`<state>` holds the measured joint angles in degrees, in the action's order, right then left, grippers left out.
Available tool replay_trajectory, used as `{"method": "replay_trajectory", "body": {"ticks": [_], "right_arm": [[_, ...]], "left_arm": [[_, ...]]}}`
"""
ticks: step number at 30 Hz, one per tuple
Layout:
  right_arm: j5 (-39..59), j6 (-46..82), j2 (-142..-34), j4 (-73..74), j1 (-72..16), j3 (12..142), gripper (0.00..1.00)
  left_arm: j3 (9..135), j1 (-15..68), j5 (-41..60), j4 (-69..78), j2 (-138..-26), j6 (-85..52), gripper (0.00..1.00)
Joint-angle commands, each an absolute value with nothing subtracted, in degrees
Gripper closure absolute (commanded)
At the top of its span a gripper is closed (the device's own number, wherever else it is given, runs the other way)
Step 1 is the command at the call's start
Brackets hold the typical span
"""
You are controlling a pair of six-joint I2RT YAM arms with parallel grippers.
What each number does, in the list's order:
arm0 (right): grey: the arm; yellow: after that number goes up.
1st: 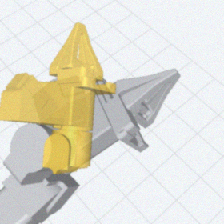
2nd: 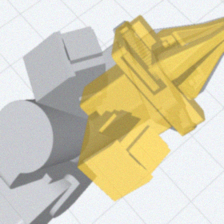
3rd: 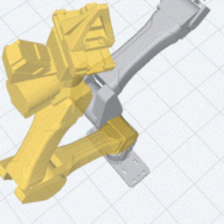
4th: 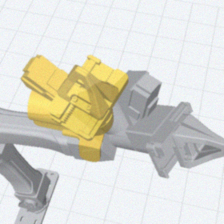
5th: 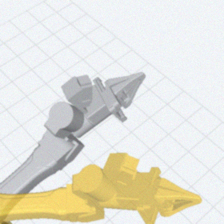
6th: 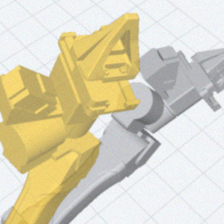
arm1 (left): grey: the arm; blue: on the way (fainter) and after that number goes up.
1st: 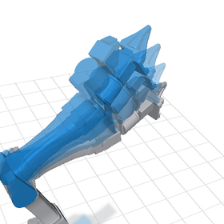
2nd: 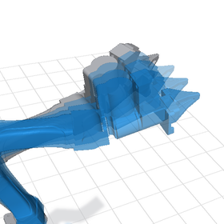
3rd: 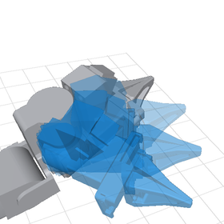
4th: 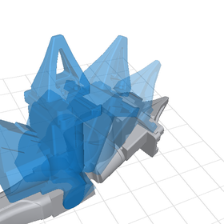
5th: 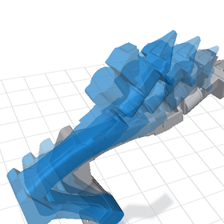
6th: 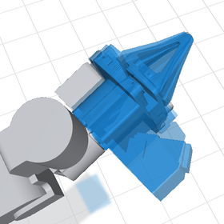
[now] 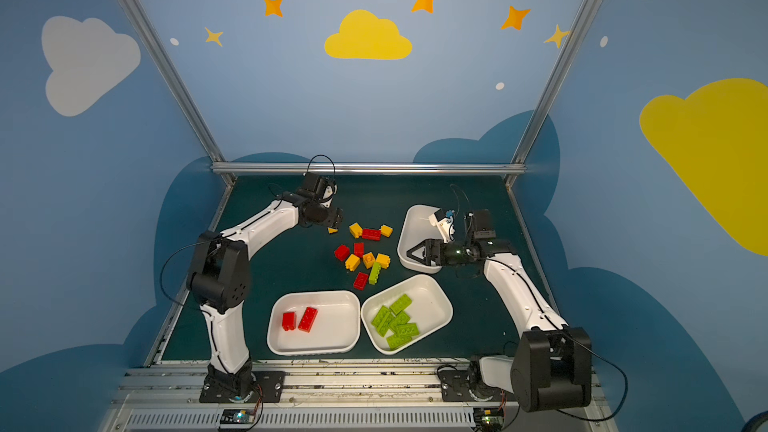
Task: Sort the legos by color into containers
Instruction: 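Move the left gripper back to the pile and grasp a red brick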
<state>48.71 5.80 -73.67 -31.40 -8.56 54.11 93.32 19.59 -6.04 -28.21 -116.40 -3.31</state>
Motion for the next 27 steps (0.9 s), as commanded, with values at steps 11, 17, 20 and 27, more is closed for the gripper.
{"method": "replay_trajectory", "body": {"ticks": [11,17,20,27], "right_arm": [[48.4,5.2,-72.1,-32.9,-8.9,55.7,0.14],[48.5,4.9,-73.3,-33.5,-8.8,56.7,0.14],[48.3,4.8,-73.6,-33.6,-8.5,57.1,0.14],[48.3,4.6,-73.8,-34.2,-8.3,57.2,0.14]], "left_arm": [[106.1,17.3,-6.8,-31.5,-131.1,-0.5,0.22],[110.0,16.6,-4.6,-33.2,-134.9,-1.7,0.30],[112.4,16.5,-4.2,-35.0,-136.8,-2.0,0.34],[112.9,16.4,-4.6,-34.0,-137.9,-2.0,0.44]]}}
